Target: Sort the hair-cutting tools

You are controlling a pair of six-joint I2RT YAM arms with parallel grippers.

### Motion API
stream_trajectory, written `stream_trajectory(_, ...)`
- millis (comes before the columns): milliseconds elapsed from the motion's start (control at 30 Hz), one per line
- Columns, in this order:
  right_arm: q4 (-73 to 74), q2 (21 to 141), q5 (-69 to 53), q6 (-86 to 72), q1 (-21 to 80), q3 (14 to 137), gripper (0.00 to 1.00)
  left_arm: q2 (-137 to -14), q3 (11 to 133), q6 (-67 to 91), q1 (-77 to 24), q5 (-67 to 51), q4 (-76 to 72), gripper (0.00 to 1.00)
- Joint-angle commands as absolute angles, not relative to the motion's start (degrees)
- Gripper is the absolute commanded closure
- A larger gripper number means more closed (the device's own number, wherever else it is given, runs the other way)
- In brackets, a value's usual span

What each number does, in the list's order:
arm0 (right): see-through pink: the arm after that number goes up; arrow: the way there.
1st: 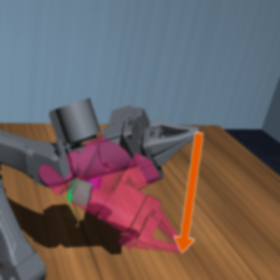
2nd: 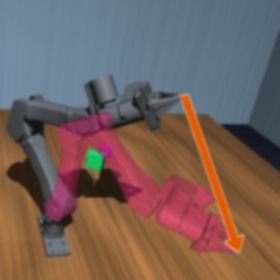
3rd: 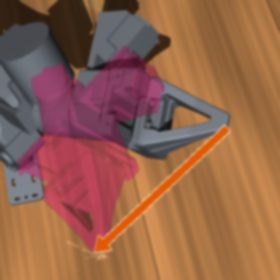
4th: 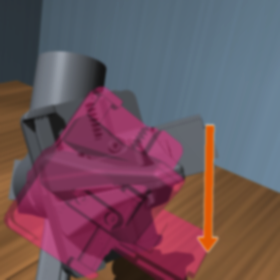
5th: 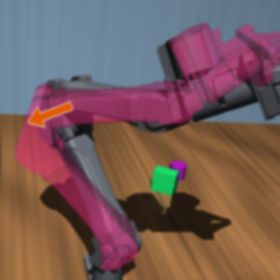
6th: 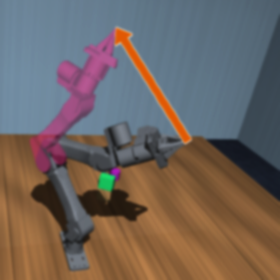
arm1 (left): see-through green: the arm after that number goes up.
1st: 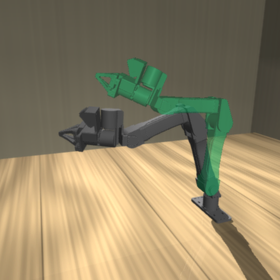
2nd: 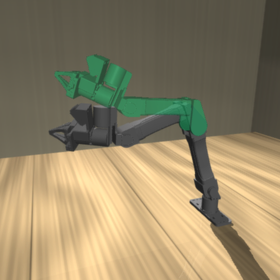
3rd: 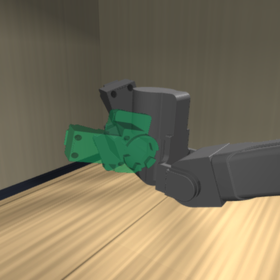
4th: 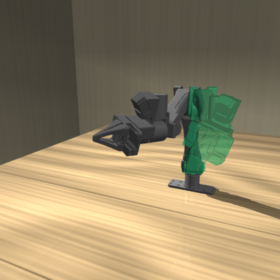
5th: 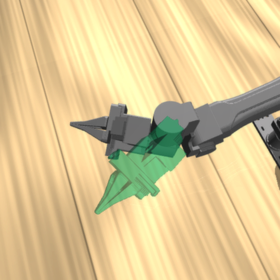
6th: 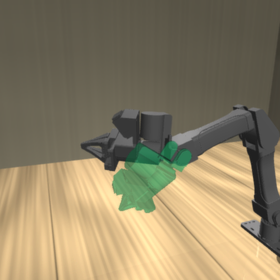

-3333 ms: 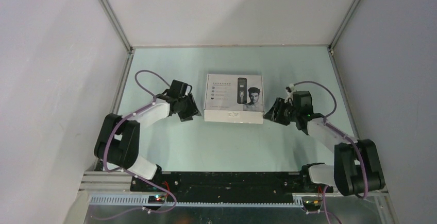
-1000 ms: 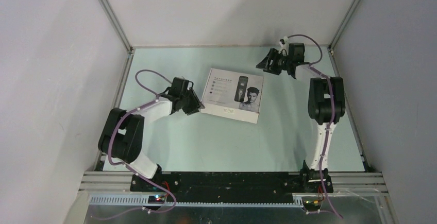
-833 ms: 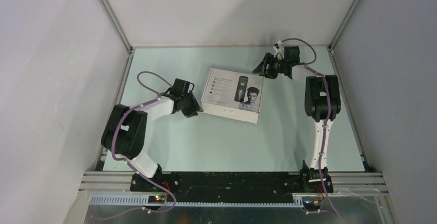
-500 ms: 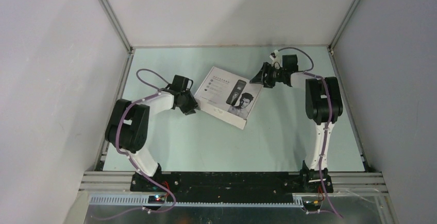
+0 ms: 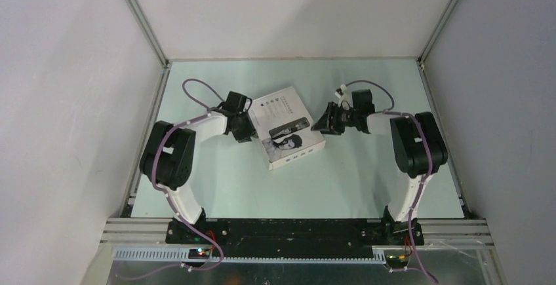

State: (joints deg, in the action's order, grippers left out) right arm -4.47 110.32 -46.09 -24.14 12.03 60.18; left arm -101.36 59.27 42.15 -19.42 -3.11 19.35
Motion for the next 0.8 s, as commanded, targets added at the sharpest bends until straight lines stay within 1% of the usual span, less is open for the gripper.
stream_trajectory(0,-6.4,105.1,-47.1,-27.7,15.3,49.9,0.51,-97.8,58.4,41.8,-24.0,-8.6,17.0,0.63)
stream_trajectory(100,-6.9,101.6,-45.4,-29.3,16.0,45.0,0.52,-96.4,57.3,41.7,-25.7,-10.8,19.1,0.63)
stream_trajectory(300,-6.7,96.5,-41.3,-32.9,17.4,40.6,0.52,-93.5,54.2,40.8,-28.4,-14.0,22.7,0.61)
stream_trajectory(567,-5.0,94.6,-38.3,-33.2,17.4,39.7,0.52,-87.9,53.0,35.6,-28.5,-11.3,31.4,0.57)
stream_trajectory(767,-4.7,94.5,-37.9,-33.4,17.6,39.7,0.52,-87.4,51.3,34.0,-29.4,-14.3,32.6,0.57)
